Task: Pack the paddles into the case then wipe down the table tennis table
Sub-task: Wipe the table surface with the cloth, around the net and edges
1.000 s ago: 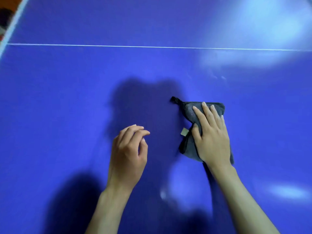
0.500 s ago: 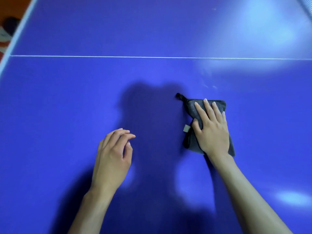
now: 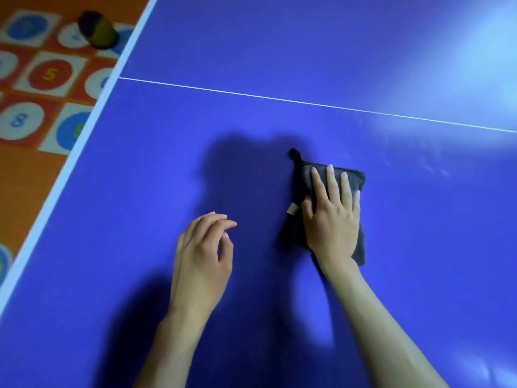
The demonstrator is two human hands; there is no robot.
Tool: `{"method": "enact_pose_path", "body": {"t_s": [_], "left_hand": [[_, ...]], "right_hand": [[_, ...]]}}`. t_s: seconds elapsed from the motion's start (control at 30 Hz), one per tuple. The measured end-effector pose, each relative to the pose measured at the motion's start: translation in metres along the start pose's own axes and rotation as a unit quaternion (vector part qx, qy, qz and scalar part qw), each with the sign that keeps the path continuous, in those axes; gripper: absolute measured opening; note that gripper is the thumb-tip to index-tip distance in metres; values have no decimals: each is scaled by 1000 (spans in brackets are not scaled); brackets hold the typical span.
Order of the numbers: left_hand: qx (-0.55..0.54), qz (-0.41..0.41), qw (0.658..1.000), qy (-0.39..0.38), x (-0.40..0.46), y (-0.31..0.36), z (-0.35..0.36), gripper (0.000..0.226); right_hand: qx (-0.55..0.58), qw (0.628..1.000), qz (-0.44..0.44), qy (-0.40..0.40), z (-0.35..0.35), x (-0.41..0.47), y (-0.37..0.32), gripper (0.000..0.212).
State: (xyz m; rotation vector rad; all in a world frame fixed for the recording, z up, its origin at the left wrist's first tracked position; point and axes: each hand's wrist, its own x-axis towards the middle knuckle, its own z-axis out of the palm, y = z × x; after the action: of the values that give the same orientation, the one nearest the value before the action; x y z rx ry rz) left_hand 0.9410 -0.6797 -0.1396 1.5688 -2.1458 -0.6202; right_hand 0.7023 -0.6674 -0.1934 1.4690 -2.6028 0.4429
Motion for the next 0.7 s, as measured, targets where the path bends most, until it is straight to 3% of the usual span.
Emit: {"method": "enact_pose_path", "body": {"t_s": [0.33, 0.7], "left_hand": [[-36, -2, 997, 74, 35, -122, -80, 26], [-51, -49, 992, 107, 64, -244, -162, 25]], "right_hand": [[-20, 999, -30, -35, 33, -9, -185, 57], [-1, 994, -87, -73, 73, -12, -398, 62]]}}
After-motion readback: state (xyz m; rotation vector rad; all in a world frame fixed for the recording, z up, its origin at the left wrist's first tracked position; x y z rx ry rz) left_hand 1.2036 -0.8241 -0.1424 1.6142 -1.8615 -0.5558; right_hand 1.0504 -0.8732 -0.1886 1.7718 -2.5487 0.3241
